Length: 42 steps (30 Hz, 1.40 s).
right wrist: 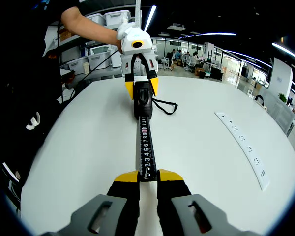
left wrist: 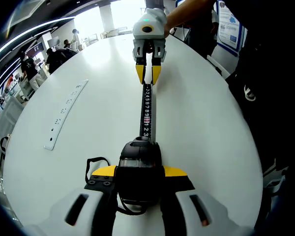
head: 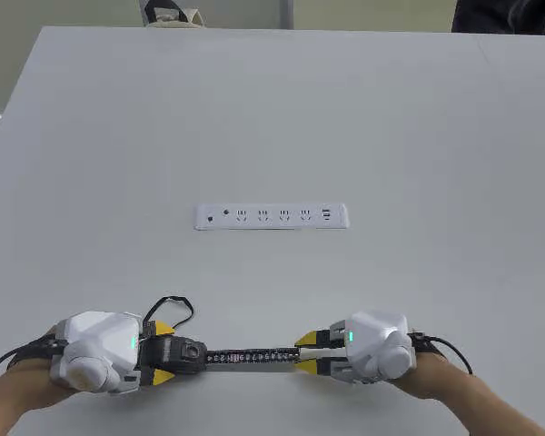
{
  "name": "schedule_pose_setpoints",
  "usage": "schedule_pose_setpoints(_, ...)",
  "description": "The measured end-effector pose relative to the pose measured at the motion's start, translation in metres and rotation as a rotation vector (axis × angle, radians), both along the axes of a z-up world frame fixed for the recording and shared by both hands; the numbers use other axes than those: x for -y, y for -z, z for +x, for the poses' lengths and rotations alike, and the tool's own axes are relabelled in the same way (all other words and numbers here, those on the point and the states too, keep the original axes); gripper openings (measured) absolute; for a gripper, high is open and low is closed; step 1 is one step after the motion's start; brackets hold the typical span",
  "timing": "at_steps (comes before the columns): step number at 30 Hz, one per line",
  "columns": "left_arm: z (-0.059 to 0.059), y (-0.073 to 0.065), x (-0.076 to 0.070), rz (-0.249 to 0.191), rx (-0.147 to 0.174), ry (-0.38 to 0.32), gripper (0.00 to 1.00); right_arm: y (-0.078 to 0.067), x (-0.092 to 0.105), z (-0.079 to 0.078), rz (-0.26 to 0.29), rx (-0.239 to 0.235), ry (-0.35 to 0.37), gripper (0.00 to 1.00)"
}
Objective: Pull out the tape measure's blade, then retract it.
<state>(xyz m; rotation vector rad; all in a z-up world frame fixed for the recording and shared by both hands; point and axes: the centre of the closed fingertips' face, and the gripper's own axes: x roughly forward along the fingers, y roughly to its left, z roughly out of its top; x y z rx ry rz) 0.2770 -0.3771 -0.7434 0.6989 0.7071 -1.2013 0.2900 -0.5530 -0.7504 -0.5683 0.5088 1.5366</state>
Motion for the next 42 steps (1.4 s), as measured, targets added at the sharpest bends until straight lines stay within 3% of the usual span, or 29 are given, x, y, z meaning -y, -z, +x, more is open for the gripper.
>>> schedule_pose_setpoints(29,0.000,0.003,0.000,0.010,-0.006,0.007,0.29,0.002,0.056,0.005,-0.038,0.011,0.035,0.10)
schedule_pose_setpoints(42,0.000,0.002,0.000,0.008,-0.008,0.007,0.29,0.001,0.070,0.007,-0.050,0.011,0.040,0.10)
